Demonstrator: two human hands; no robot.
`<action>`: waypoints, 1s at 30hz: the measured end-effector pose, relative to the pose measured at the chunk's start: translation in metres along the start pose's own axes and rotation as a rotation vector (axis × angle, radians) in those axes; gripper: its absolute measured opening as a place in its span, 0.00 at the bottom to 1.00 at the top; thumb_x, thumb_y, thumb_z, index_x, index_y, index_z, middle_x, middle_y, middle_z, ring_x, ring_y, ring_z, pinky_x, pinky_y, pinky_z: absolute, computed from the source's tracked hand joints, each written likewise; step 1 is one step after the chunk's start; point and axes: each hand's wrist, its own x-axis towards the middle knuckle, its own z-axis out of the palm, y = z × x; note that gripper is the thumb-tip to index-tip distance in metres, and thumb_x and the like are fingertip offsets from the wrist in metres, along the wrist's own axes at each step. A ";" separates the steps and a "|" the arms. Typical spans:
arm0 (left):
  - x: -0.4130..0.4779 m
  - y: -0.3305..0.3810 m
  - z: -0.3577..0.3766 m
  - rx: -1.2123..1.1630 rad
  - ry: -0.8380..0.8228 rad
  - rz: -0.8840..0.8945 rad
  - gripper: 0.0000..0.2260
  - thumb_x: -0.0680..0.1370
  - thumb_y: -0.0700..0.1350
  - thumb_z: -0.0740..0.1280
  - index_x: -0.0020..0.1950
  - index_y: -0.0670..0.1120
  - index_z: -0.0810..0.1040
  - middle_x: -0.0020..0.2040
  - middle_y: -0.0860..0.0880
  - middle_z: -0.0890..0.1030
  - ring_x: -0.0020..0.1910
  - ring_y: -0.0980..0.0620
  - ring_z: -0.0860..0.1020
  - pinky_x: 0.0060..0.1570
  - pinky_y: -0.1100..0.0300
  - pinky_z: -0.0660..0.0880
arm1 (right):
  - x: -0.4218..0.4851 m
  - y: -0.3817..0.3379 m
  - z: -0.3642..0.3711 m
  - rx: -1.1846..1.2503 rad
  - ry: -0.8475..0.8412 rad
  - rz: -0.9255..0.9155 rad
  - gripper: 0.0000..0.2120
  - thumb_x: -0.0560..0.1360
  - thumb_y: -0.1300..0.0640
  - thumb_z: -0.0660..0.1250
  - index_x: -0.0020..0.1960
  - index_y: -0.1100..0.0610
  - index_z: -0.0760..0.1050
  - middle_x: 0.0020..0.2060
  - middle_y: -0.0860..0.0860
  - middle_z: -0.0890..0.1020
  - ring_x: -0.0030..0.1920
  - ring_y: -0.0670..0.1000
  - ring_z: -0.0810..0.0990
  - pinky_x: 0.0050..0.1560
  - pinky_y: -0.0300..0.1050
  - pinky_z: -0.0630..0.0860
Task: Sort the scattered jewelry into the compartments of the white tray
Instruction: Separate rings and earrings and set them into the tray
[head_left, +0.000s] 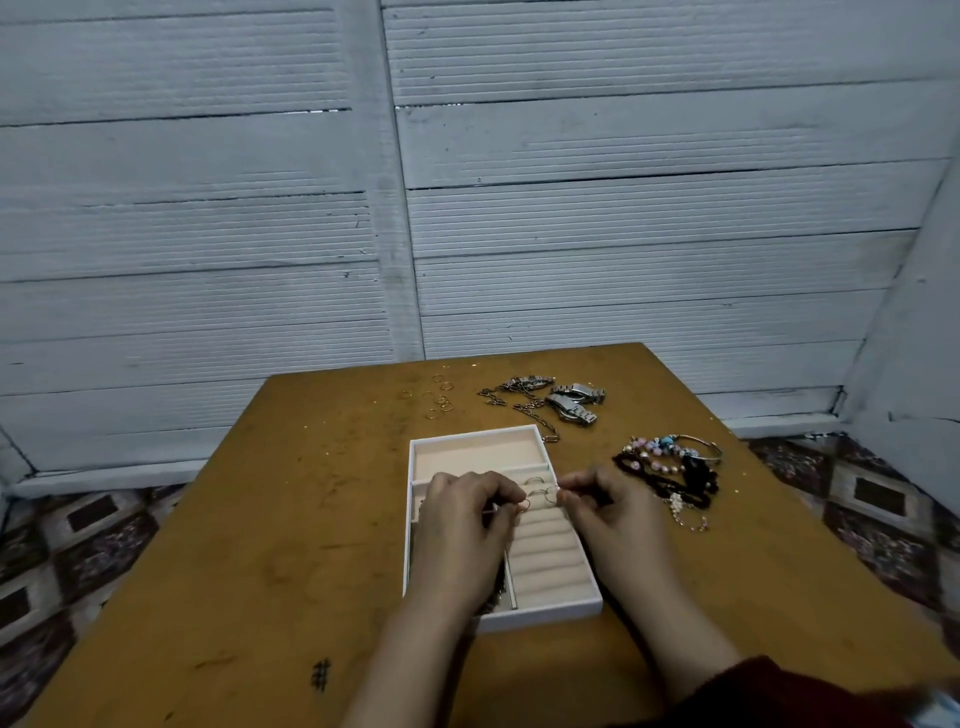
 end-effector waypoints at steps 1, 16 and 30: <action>-0.001 0.000 0.001 0.021 0.013 0.010 0.08 0.75 0.41 0.68 0.45 0.54 0.81 0.39 0.64 0.74 0.47 0.62 0.65 0.45 0.73 0.66 | 0.000 0.000 0.000 -0.014 -0.006 -0.005 0.08 0.72 0.62 0.71 0.42 0.48 0.80 0.37 0.46 0.83 0.39 0.47 0.82 0.42 0.53 0.80; 0.001 -0.008 0.006 0.011 0.093 -0.025 0.08 0.75 0.40 0.68 0.45 0.54 0.80 0.41 0.63 0.76 0.51 0.54 0.71 0.48 0.59 0.69 | 0.015 -0.012 -0.007 -0.502 -0.135 -0.304 0.03 0.72 0.54 0.71 0.42 0.46 0.81 0.37 0.37 0.76 0.47 0.47 0.72 0.46 0.45 0.69; -0.001 -0.008 0.003 0.035 0.093 -0.052 0.07 0.75 0.41 0.68 0.46 0.54 0.80 0.40 0.63 0.75 0.52 0.55 0.70 0.49 0.62 0.68 | 0.012 -0.008 -0.006 -0.580 -0.163 -0.322 0.08 0.71 0.58 0.66 0.42 0.46 0.81 0.39 0.40 0.78 0.47 0.49 0.71 0.47 0.45 0.67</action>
